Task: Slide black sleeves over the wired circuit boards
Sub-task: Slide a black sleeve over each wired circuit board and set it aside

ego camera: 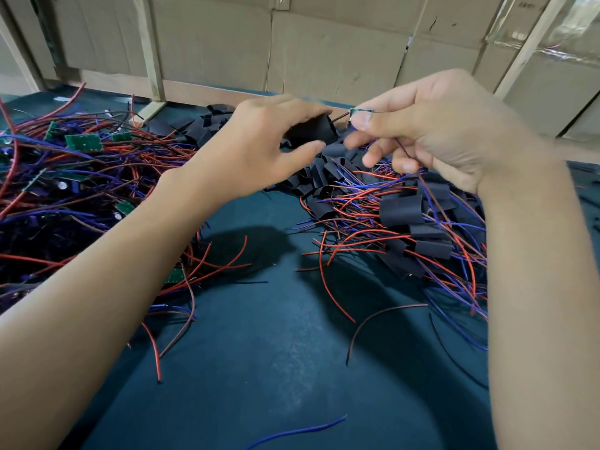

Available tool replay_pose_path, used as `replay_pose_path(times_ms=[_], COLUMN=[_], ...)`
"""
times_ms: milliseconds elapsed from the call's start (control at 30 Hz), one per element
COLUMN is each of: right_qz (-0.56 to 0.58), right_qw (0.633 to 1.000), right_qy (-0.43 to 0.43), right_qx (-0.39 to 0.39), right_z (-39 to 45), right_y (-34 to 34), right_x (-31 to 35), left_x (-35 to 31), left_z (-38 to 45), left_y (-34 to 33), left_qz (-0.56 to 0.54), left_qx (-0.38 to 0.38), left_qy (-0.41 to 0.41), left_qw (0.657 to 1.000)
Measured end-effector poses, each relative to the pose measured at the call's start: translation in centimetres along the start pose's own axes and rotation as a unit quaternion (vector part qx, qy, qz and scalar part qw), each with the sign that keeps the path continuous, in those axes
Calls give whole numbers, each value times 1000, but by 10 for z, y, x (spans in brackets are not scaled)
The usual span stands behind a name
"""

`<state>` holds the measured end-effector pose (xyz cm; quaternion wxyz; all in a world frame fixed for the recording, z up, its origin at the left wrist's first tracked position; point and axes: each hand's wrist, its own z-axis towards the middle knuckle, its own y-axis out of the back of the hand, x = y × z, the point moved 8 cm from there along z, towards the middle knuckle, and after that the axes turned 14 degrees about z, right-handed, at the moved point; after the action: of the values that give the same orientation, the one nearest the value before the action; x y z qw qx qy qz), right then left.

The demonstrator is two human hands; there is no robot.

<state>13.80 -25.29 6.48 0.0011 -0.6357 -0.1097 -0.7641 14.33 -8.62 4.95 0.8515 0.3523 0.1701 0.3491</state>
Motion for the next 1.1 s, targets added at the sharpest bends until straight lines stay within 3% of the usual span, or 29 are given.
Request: replay_pose_path(times_ms=[267,567,700,867,1100], right_qz=[22,49,109,178,237], right_qw=[998,998,991,973,961], right_qy=[23,-29,-73,-122,-128], right_qx=[-53,-8,28,78,65], right_z=[5,0,-24,-65,-86], right_y=[-2,-8,-11,-28,-53], right_x=[-3,-17,-33,-65,-99], left_x=[-6,-16,-35,-52,-54], left_z=[1,-8,-29,-68,-109], left_y=[-6,-15,-16,-18,-16], left_qz=[-36,-68,-148,-185,-157], left_qx=[-25,18,36,70,36], left_qy=[-8,-7,43,47,72], left_qw=[999,998,987,979,984])
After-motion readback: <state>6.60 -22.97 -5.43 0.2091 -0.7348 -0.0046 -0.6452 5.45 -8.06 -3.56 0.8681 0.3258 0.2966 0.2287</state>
